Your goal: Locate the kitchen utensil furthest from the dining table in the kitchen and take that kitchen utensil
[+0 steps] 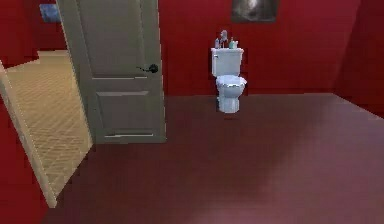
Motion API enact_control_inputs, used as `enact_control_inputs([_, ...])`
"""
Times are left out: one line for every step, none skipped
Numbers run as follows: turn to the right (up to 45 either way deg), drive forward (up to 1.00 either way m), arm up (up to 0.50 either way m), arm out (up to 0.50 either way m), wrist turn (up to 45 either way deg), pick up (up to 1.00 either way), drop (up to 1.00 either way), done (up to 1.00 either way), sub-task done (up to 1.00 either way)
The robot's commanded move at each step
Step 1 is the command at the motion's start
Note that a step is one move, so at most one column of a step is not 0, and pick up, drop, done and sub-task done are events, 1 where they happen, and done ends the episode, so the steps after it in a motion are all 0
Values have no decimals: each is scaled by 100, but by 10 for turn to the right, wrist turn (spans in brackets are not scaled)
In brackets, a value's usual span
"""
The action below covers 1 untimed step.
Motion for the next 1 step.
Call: enact_control_inputs([-180, 0, 0, 0, 0, 0, 0, 0, 0])
